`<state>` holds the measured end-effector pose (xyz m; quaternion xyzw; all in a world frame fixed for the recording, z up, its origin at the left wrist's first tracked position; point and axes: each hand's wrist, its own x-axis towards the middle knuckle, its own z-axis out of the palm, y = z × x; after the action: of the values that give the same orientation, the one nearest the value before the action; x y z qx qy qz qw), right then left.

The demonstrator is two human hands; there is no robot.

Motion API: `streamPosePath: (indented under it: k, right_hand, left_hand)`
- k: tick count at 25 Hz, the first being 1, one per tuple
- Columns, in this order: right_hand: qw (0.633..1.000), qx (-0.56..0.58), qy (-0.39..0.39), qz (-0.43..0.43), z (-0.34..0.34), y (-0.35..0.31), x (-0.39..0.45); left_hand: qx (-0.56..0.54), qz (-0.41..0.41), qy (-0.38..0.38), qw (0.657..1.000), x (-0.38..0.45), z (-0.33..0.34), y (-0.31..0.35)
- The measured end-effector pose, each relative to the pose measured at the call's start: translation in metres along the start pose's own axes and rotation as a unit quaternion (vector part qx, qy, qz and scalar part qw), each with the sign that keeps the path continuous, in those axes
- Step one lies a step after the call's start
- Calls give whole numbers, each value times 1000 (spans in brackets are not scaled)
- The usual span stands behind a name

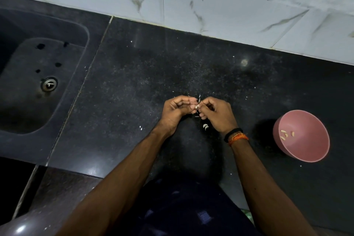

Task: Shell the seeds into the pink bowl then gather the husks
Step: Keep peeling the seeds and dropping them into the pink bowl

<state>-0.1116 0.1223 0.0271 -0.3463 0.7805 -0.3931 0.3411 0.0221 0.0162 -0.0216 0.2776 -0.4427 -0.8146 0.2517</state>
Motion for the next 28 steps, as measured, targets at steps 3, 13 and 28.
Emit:
streamPosePath:
  k: [3,13,28]
  right_hand:
    - [1000,2,8,3,-2,1,0]
    - [1000,-19,-2,-11,-1,-3,0]
    - [1000,-5,24,6,-4,1,1]
  left_hand:
    - [4,4,-3,1000,-1,0,0]
    - [-23,-18,2,1000,-1,4,5]
    - [7,2,5,1000,0,-2,-1]
